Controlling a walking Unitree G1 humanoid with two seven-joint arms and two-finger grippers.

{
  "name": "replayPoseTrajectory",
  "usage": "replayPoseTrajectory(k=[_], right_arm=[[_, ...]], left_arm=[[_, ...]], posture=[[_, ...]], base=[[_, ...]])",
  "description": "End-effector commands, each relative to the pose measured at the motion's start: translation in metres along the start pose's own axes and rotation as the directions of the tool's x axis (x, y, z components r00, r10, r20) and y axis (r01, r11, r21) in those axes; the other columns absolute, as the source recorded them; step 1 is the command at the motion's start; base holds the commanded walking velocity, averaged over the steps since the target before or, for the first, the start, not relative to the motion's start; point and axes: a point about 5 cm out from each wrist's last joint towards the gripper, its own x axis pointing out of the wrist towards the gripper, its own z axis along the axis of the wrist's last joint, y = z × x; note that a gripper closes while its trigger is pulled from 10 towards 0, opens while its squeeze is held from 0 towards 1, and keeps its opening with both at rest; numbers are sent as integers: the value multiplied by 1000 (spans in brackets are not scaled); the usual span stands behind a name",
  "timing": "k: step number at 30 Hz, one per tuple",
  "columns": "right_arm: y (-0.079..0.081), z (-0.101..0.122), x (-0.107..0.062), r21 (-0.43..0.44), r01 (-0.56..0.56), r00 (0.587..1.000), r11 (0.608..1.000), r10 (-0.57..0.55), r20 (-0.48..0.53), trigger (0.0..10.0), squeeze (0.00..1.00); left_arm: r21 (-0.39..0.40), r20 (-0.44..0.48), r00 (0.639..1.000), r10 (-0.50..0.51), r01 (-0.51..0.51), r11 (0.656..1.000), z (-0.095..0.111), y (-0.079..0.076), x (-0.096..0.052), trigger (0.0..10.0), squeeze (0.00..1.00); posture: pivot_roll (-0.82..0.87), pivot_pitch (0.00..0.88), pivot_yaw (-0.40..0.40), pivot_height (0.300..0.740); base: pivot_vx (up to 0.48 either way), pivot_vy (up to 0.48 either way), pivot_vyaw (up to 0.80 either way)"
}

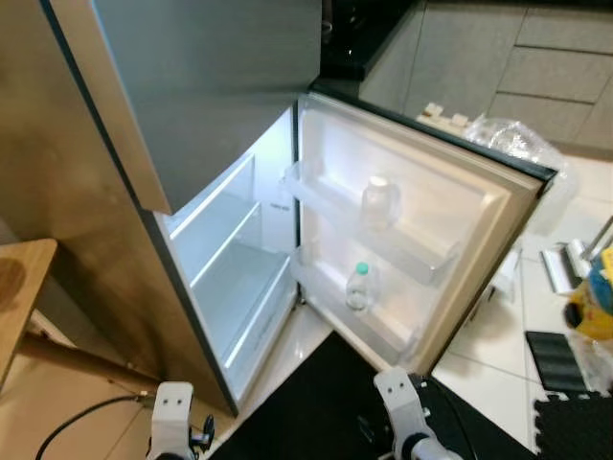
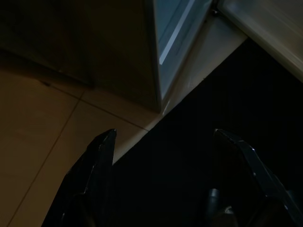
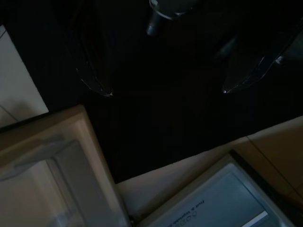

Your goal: Restocking fridge

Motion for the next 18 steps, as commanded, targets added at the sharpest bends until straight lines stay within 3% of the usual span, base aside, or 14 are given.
replayPoseTrajectory(k=[1, 18], right_arm=[[2, -2, 0, 10, -1, 1000, 1000, 1, -3, 10000, 0], [3, -2, -1, 16, 4, 1000, 1000, -4, -3, 10000, 0]], left_arm=[[12, -8, 1000, 2, -1, 1000, -3, 3, -2, 10000, 0], [29, -3, 1000, -11, 11, 1000, -1, 2, -1, 10000, 0]], posture=[[-63, 42, 30, 719], [-62, 43, 36, 719]], base=[[0, 0, 575], [0, 0, 577]])
